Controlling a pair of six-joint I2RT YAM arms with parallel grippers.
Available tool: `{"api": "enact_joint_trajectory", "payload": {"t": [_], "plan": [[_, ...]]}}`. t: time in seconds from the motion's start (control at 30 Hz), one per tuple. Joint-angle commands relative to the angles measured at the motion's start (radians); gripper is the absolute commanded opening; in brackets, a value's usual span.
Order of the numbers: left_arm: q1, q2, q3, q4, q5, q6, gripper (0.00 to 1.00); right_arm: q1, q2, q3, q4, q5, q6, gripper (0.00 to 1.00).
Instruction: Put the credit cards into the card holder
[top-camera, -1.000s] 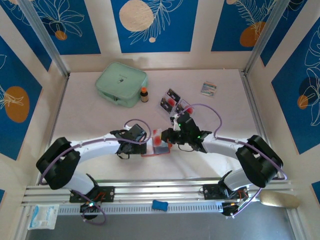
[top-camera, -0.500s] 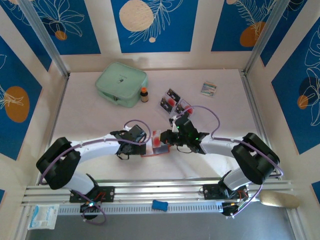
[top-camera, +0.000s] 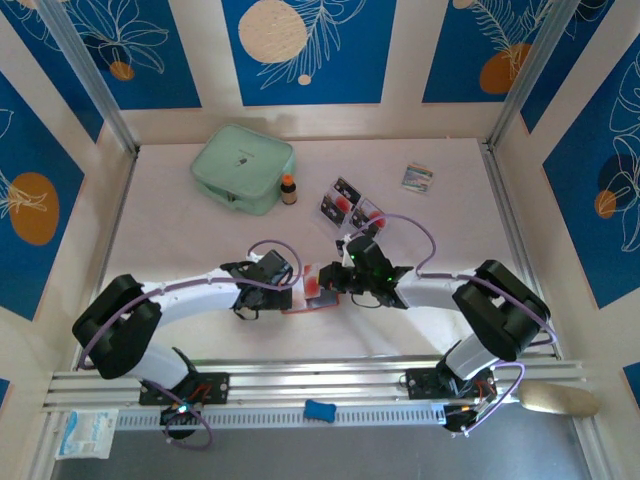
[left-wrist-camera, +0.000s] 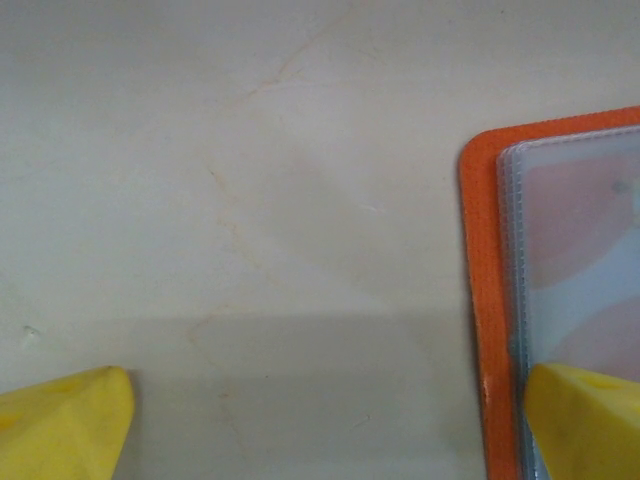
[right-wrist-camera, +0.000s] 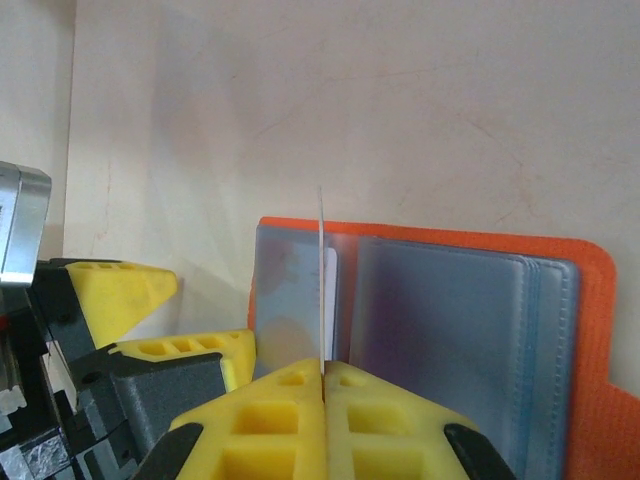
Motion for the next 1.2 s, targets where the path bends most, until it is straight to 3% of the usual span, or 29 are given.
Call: {"api": "enact_joint_trajectory", "payload": {"t": [0.0,1.17], "plan": [[-0.008,0.008,-0.025,-0.026,-0.025,-0.012,1.0,0.01,0.016,-0.022,0.023,0.016,0.005,0.0],[-0.009,0.027,-0.023,-0.011,-0.026,-0.006,1.0,0.04,0.021,-0.047,-0.031,0.005,0.023,0.0]]}}
